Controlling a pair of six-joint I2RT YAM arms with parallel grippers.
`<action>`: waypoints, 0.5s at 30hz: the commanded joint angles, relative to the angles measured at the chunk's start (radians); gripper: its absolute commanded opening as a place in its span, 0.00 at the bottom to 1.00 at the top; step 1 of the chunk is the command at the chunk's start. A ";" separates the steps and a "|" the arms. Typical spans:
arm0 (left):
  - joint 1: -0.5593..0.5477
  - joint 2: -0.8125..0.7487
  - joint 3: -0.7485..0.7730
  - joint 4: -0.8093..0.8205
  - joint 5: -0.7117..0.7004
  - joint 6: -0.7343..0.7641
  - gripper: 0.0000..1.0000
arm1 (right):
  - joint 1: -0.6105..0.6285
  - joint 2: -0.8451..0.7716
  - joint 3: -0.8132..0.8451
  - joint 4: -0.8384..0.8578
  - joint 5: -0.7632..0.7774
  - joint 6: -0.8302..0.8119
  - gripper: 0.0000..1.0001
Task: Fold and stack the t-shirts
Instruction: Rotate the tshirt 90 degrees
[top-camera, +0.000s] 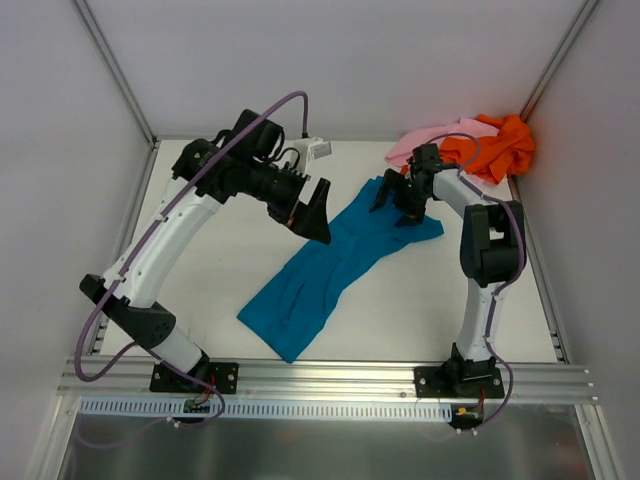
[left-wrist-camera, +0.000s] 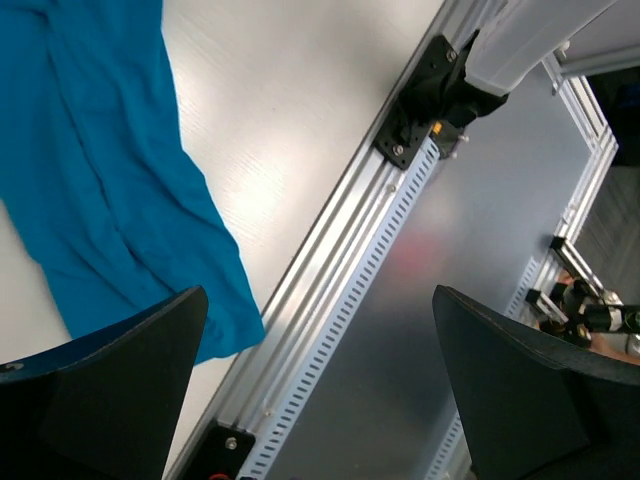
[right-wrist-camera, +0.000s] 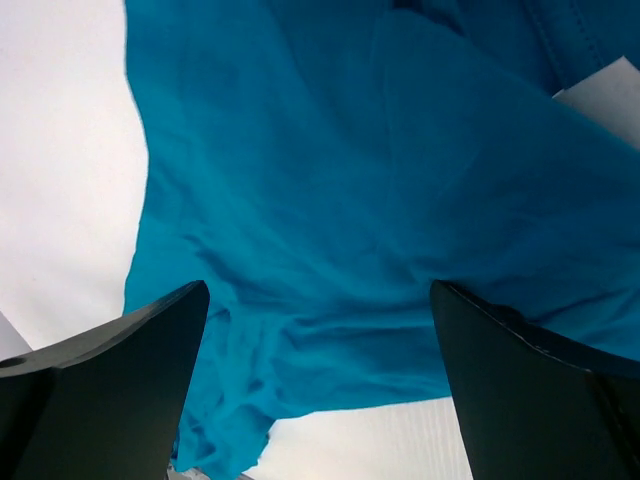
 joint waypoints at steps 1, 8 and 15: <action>0.010 -0.075 0.066 -0.008 -0.059 -0.048 0.99 | -0.002 0.019 0.052 0.033 0.015 0.005 0.99; 0.021 -0.116 0.108 0.071 -0.088 -0.063 0.99 | 0.001 0.140 0.125 0.071 -0.010 0.022 0.99; 0.030 -0.124 0.082 0.005 -0.124 -0.048 0.99 | 0.027 0.366 0.481 0.044 -0.100 0.043 1.00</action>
